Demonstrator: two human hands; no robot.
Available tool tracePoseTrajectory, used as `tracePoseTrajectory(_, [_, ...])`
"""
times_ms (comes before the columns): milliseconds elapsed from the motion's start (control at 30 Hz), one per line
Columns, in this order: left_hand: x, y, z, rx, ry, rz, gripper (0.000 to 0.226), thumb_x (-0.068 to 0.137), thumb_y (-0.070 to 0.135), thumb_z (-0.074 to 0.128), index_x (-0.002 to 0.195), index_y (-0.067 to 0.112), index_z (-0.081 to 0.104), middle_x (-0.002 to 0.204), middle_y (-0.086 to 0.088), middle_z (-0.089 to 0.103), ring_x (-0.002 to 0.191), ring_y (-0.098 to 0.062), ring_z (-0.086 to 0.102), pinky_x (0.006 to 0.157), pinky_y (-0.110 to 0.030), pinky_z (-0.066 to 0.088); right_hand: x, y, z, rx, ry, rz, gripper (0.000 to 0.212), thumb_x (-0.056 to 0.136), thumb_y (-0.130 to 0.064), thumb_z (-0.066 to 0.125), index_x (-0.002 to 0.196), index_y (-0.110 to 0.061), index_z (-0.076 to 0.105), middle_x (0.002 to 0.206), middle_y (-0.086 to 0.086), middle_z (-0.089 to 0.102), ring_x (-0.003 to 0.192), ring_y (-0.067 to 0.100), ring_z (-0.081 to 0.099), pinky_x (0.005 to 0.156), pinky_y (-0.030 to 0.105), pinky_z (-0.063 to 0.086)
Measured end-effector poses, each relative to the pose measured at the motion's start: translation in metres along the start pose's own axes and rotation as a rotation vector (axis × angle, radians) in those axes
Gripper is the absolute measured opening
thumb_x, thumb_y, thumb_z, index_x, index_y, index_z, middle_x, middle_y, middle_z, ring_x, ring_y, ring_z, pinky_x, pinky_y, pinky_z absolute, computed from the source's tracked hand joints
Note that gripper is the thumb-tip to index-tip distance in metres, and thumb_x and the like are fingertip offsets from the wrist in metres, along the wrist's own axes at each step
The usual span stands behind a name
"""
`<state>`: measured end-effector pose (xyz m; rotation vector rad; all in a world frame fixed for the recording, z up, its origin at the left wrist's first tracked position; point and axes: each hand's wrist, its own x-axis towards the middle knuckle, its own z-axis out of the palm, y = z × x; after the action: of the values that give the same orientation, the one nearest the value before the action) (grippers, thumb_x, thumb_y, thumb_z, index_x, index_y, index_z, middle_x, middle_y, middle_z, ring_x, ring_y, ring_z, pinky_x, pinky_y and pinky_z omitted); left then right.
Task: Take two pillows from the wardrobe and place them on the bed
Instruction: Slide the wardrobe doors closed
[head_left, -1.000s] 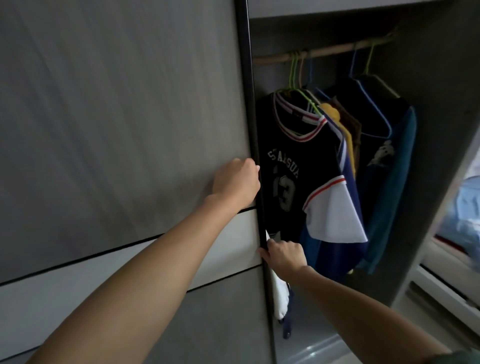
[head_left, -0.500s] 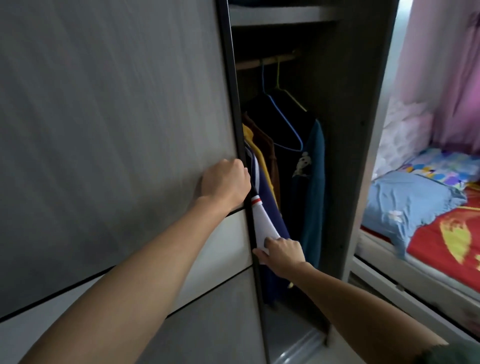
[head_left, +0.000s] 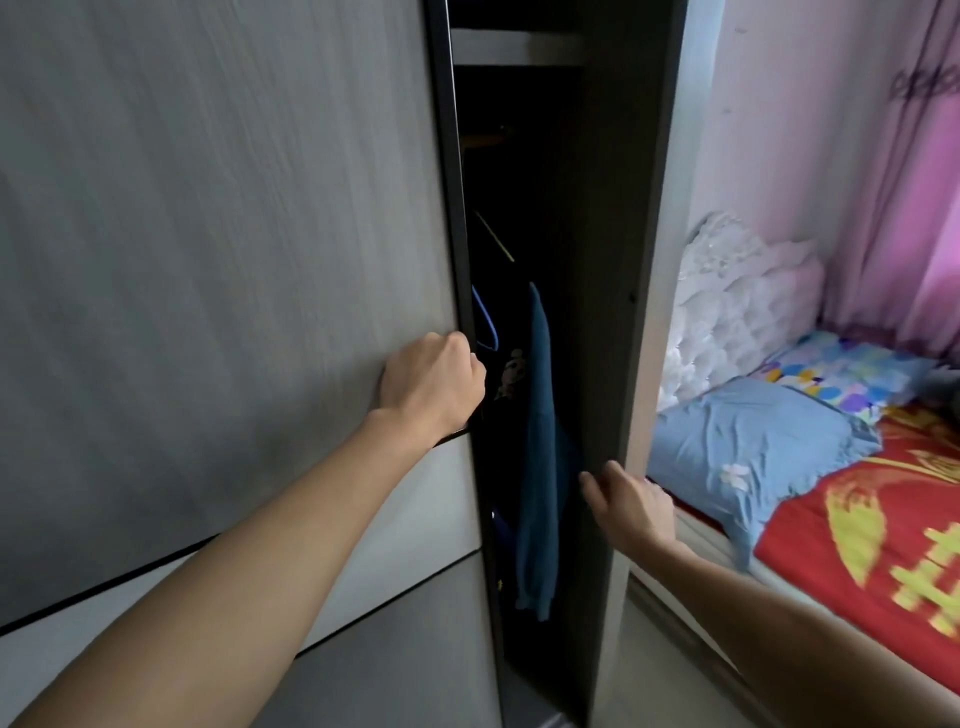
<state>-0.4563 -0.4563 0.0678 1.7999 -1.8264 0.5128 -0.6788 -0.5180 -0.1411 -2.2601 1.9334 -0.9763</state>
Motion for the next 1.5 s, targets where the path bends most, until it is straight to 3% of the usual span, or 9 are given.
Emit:
tracePoseTrajectory(167, [0.026,0.03,0.023,-0.04,-0.015,0.037,0.02,0.086,0.024,0.045,0.07,0.014,0.043,0.083,-0.021,0.067,0.076,-0.041,0.062,0.058,-0.034,0.034,0.029,0.044,-0.017,0.295,0.219,0.301,0.024,0.09,-0.039,0.051,0.108,-0.025,0.043,0.105,0.004,0.058,0.091,0.022,0.056,0.073,0.036,0.045])
tracePoseTrajectory(267, [0.039,0.049,0.037,-0.07,-0.038,0.055,0.018,0.086,0.023,0.047,0.071,0.012,0.043,0.083,-0.021,0.067,0.075,-0.042,0.062,0.058,-0.034,0.035,0.047,0.046,-0.018,0.394,0.083,0.334,0.049,0.092,-0.024,0.05,0.137,-0.019,0.031,0.134,0.01,0.047,0.115,0.026,0.051,0.095,0.044,0.044])
tracePoseTrajectory(333, [0.048,0.06,0.044,-0.097,-0.053,0.067,0.017,0.084,0.02,0.048,0.07,0.011,0.041,0.082,-0.021,0.067,0.073,-0.041,0.061,0.056,-0.034,0.034,0.059,0.038,-0.02,0.432,-0.012,0.32,0.056,0.091,-0.014,0.045,0.142,-0.02,0.024,0.129,0.011,0.052,0.103,0.026,0.055,0.088,0.039,0.044])
tracePoseTrajectory(433, [0.063,0.076,0.056,-0.13,-0.092,0.103,0.014,0.081,0.014,0.048,0.07,0.01,0.04,0.084,-0.023,0.067,0.074,-0.042,0.061,0.057,-0.034,0.034,0.071,0.036,-0.023,0.444,-0.057,0.352,0.057,0.088,-0.009,0.039,0.141,-0.024,0.026,0.111,0.01,0.061,0.085,0.024,0.056,0.079,0.038,0.047])
tracePoseTrajectory(600, [0.088,0.103,0.072,-0.151,-0.174,0.15,0.008,0.076,0.006,0.049,0.072,0.012,0.047,0.09,-0.023,0.068,0.08,-0.042,0.062,0.06,-0.033,0.036,0.082,0.056,-0.03,0.463,-0.13,0.336,0.053,0.084,0.001,0.039,0.135,-0.017,0.042,0.113,0.01,0.063,0.093,0.025,0.06,0.081,0.038,0.052])
tracePoseTrajectory(800, [0.104,0.127,0.084,-0.201,-0.232,0.157,0.008,0.074,0.003,0.046,0.077,0.007,0.053,0.094,-0.024,0.067,0.084,-0.042,0.062,0.062,-0.034,0.039,0.084,0.07,-0.031,0.577,-0.274,0.364,0.055,0.083,0.007,0.04,0.131,-0.022,0.047,0.102,-0.001,0.06,0.084,0.014,0.06,0.045,0.007,0.043])
tracePoseTrajectory(1067, [0.116,0.15,0.098,-0.282,-0.109,0.124,0.041,0.089,0.05,0.044,0.087,0.009,0.047,0.09,-0.021,0.066,0.083,-0.043,0.061,0.062,-0.04,0.045,0.092,0.094,-0.028,0.507,-0.431,0.27,0.054,0.084,0.005,0.042,0.132,-0.02,0.046,0.117,0.002,0.06,0.107,0.021,0.058,0.084,0.03,0.051])
tracePoseTrajectory(1400, [0.118,0.162,0.102,-0.136,-0.073,0.086,0.044,0.095,0.047,0.036,0.096,0.005,0.045,0.095,-0.026,0.066,0.085,-0.045,0.06,0.059,-0.038,0.036,0.109,0.114,-0.028,0.395,-0.499,0.015,0.017,0.084,-0.016,0.055,0.091,-0.032,0.056,0.106,-0.003,0.068,0.07,-0.003,0.059,0.053,0.011,0.044])
tracePoseTrajectory(1500, [0.115,0.168,0.102,-0.103,-0.097,0.054,0.048,0.097,0.045,0.031,0.11,0.0,0.043,0.101,-0.027,0.064,0.09,-0.045,0.059,0.062,-0.04,0.036,0.107,0.113,-0.032,0.401,-0.555,-0.041,0.019,0.085,-0.018,0.055,0.104,-0.02,0.055,0.111,0.0,0.066,0.083,0.016,0.066,0.067,0.033,0.059])
